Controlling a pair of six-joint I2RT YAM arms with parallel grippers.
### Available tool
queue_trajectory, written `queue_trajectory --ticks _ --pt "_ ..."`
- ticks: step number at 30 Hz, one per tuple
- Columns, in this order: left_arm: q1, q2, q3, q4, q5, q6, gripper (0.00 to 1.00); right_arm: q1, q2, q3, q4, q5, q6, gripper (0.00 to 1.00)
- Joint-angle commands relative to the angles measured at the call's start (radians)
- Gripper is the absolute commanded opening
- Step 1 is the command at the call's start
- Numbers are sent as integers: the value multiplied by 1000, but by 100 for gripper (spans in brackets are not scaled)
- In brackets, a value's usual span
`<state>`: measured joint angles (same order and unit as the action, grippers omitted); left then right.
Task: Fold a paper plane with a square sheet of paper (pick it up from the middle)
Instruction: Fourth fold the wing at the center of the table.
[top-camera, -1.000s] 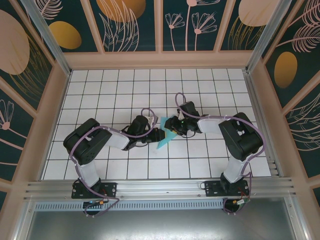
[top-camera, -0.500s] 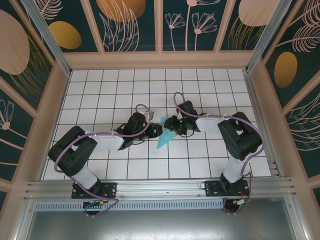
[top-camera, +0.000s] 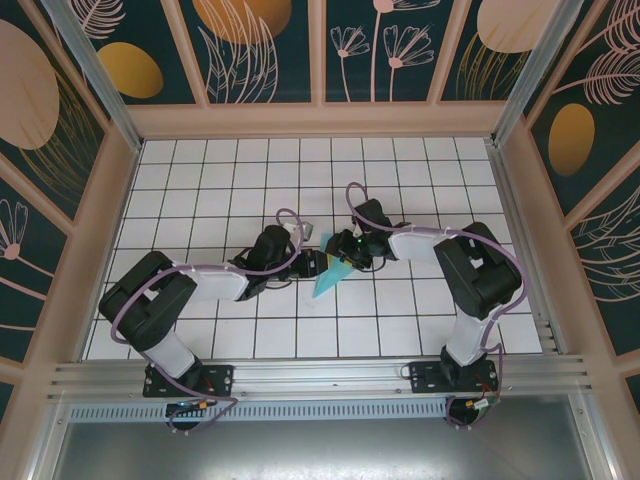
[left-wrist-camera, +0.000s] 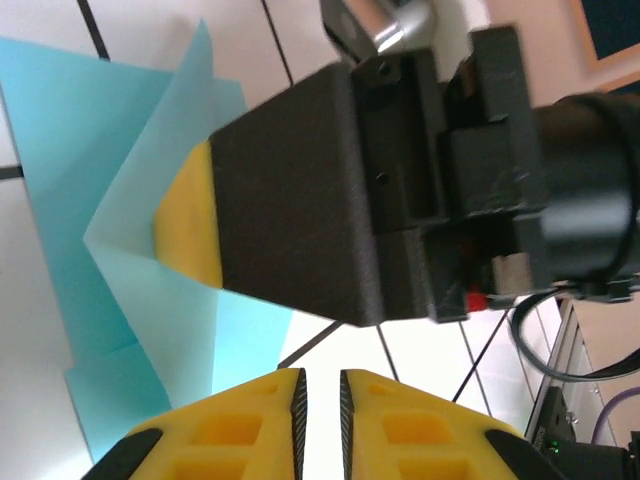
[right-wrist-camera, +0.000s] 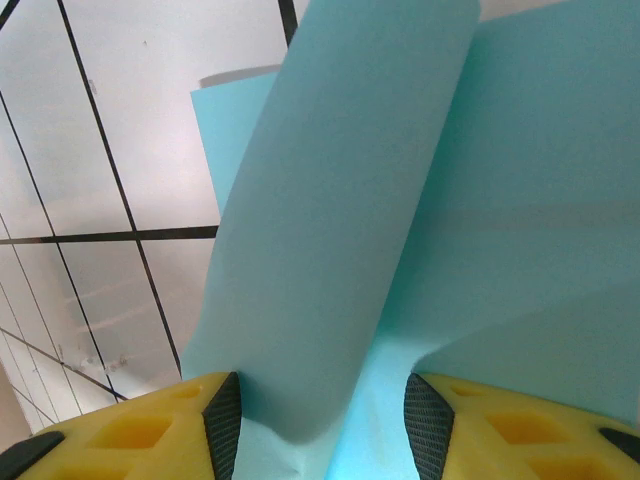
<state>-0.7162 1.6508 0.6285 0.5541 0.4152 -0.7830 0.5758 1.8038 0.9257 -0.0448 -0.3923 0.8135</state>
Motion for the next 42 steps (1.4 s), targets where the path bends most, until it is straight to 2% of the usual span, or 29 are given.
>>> queue_trajectory --ticks 1,10,27,37,42 --pt "-10 40 5 21 28 -7 19 5 107 -38 -130 131 5 52" --pt "-9 57 2 -14 -44 -4 15 5 106 -43 -135 136 -3 52" --pt "-9 113 22 -48 -99 11 13 5 74 -67 -104 124 -43 57" --pt "-9 99 21 -56 -101 14 13 9 121 -48 -161 175 -28 49" --pt "-9 69 25 -51 -95 11 17 19 150 -29 -201 211 -25 47"
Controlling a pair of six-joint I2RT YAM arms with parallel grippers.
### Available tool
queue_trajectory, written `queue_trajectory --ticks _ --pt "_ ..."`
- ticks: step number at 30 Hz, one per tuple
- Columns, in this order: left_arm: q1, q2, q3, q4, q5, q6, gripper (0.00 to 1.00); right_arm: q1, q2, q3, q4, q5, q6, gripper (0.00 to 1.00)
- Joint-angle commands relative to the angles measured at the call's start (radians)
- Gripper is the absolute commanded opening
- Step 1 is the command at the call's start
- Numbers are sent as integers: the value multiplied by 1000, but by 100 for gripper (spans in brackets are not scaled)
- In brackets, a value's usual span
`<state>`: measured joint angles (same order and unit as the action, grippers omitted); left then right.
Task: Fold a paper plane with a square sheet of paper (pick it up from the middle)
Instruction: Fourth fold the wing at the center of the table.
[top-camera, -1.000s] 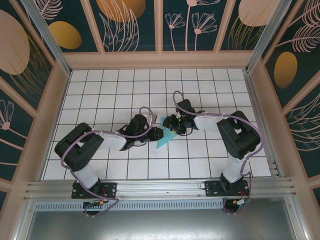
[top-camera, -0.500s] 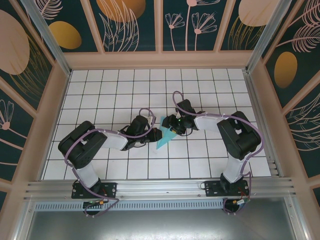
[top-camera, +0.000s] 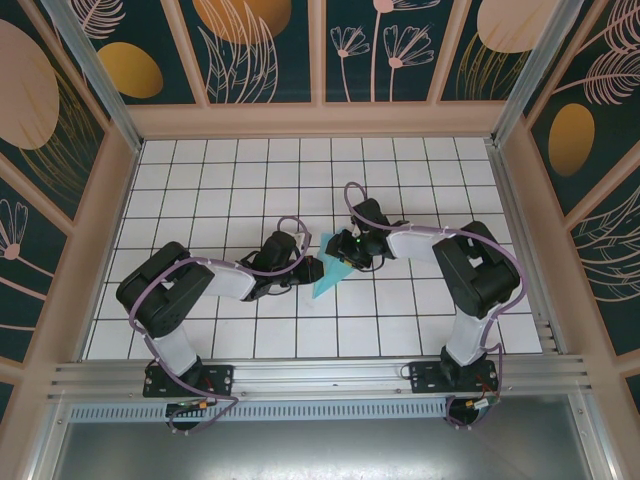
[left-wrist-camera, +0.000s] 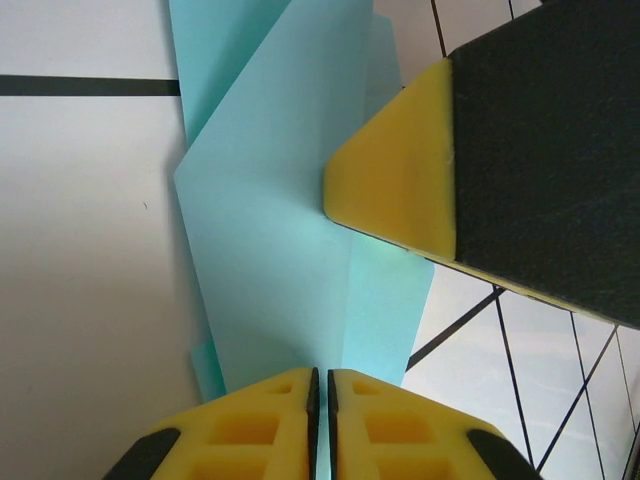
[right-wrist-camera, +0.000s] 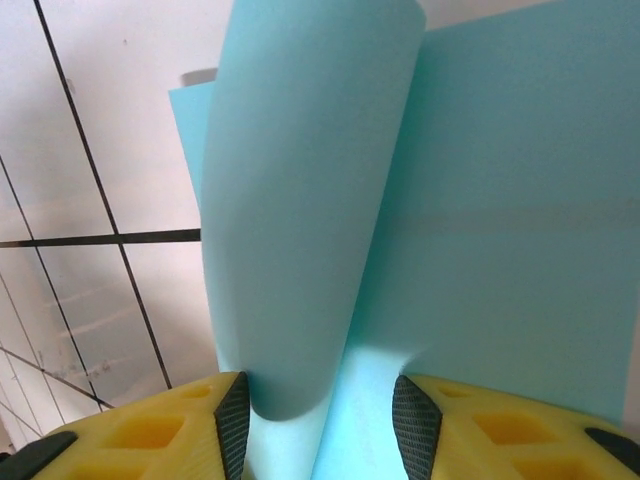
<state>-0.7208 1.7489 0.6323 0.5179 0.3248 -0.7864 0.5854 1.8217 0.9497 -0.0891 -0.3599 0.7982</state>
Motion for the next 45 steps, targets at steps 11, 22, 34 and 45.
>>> queue_trajectory --ticks 11,22,34,45 --pt "-4 -66 35 -22 -22 13 20 19 174 -35 -194 212 4 48" --pt "-4 7 61 -37 8 19 15 20 190 -33 -225 240 34 42" --pt "-5 34 78 -63 -18 30 12 24 205 -34 -237 253 44 41" --pt "-4 51 86 -77 -42 37 11 39 224 -35 -248 274 52 40"
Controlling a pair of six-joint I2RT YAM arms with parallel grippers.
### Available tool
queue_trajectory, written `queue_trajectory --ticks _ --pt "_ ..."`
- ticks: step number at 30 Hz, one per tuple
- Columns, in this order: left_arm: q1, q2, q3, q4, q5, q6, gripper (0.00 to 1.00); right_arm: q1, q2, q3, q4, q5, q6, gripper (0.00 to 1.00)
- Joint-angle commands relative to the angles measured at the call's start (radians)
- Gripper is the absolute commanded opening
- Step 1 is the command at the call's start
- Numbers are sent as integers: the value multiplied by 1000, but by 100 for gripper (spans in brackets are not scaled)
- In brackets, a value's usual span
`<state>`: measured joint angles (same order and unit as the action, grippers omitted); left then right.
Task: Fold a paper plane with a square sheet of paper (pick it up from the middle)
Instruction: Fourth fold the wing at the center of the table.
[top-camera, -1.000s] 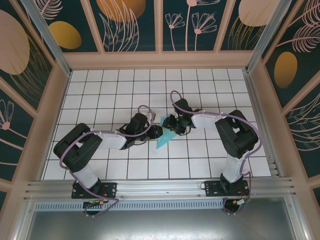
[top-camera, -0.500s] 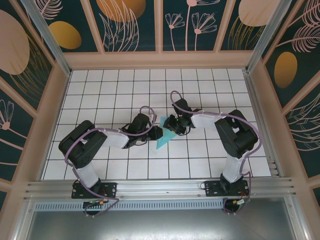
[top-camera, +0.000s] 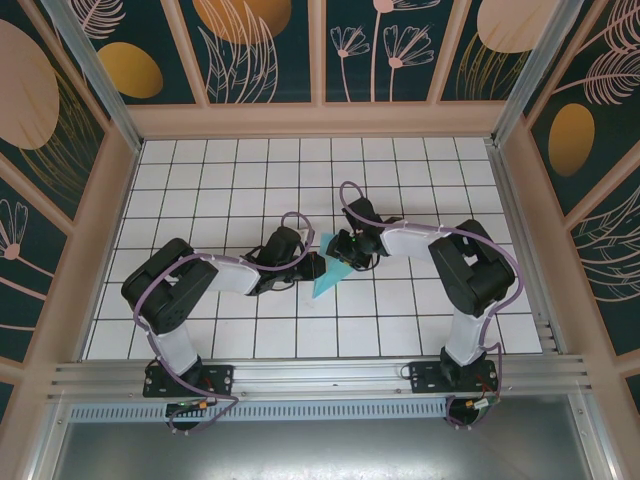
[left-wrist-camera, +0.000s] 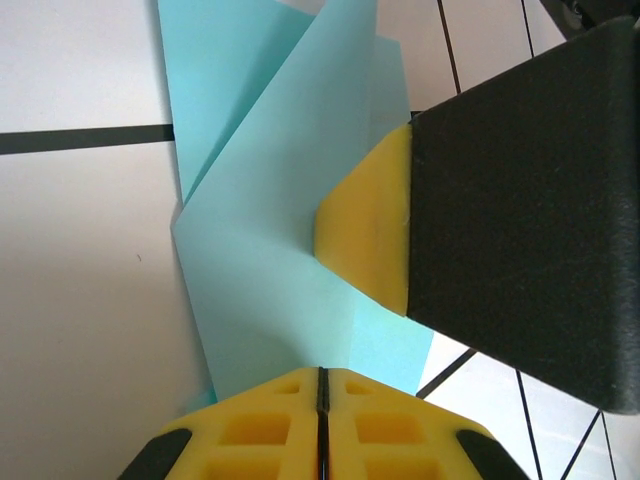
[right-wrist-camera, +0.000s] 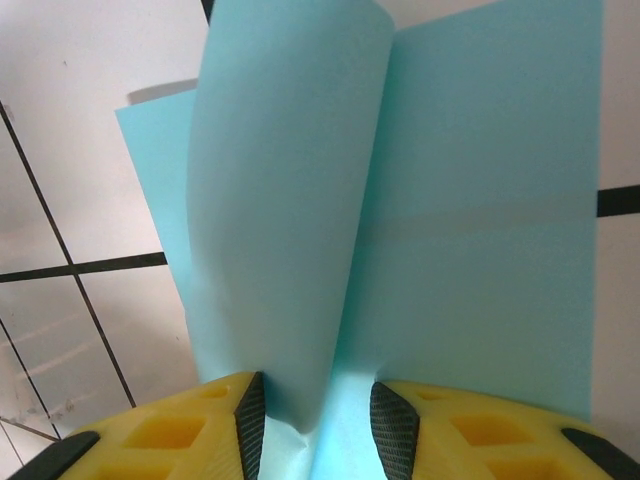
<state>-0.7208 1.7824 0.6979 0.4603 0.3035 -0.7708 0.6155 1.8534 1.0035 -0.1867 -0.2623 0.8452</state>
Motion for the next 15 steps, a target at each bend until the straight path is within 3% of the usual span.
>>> queue_trajectory --ticks 1,15 --pt "-4 18 20 -21 -25 21 11 9 195 -88 -152 179 4 38" --pt "-4 38 25 -36 -50 30 9 16 226 -88 -155 187 4 40"
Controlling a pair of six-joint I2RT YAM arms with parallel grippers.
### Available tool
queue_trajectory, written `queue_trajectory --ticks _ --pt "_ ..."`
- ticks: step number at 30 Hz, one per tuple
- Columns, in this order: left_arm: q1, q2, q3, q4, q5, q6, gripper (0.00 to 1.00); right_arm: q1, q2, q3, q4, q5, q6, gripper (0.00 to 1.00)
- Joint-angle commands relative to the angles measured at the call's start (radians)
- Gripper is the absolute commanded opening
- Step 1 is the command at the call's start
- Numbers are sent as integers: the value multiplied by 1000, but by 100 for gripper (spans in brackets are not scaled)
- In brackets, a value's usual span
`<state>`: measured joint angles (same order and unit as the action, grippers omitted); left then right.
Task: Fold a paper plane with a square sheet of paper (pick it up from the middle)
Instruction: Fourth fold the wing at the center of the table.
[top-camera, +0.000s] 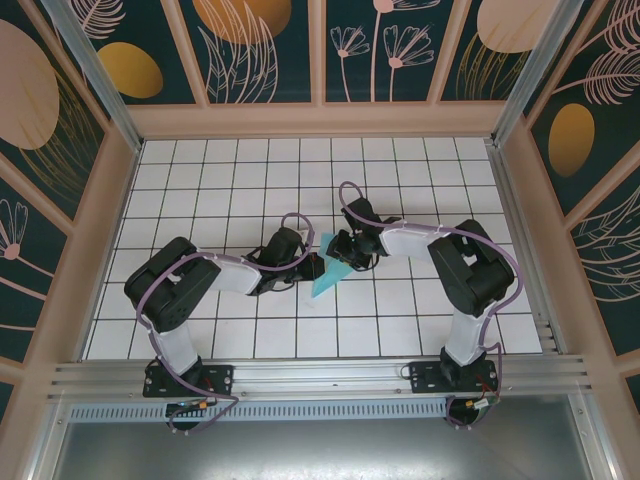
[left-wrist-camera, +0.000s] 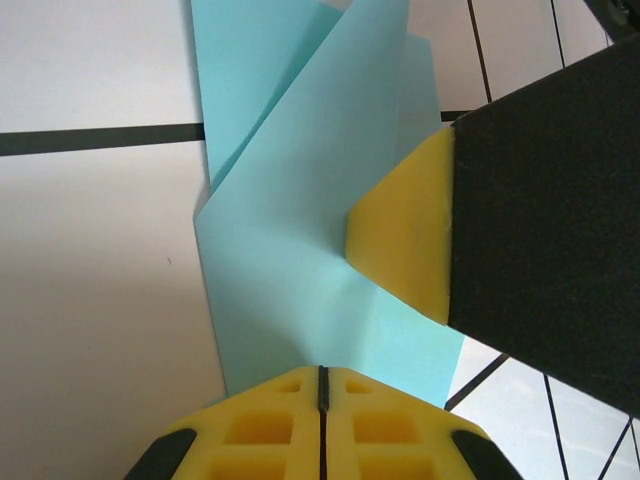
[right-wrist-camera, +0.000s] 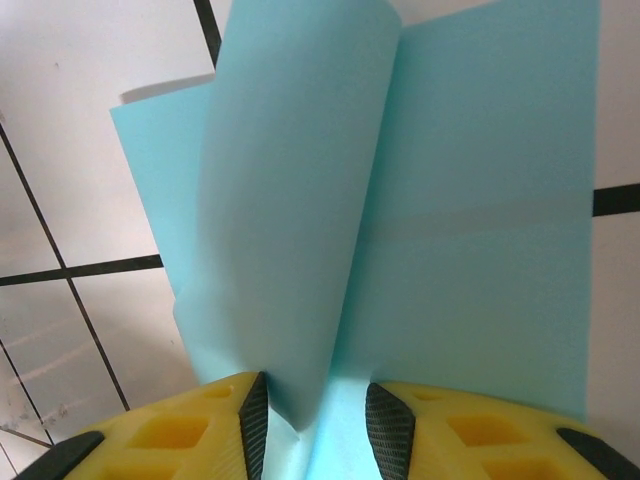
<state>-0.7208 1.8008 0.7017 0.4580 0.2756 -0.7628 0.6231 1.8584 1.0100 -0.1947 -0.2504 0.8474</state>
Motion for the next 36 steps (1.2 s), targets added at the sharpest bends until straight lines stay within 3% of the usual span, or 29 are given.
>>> queue_trajectory --ticks 1,16,28,32,36 --pt "-4 21 23 -36 -23 22 9 9 223 -95 -147 175 2 40" --pt "-4 45 40 -143 -3 30 2 12 192 -82 -146 147 -4 34" --pt "-5 85 64 -238 15 72 0 -18 -92 8 -161 111 -59 39" --pt "-4 86 62 -246 16 83 0 -24 -179 -15 -79 58 -128 34" --pt "-5 86 68 -256 16 99 0 -23 -158 -28 -11 -24 -178 18"
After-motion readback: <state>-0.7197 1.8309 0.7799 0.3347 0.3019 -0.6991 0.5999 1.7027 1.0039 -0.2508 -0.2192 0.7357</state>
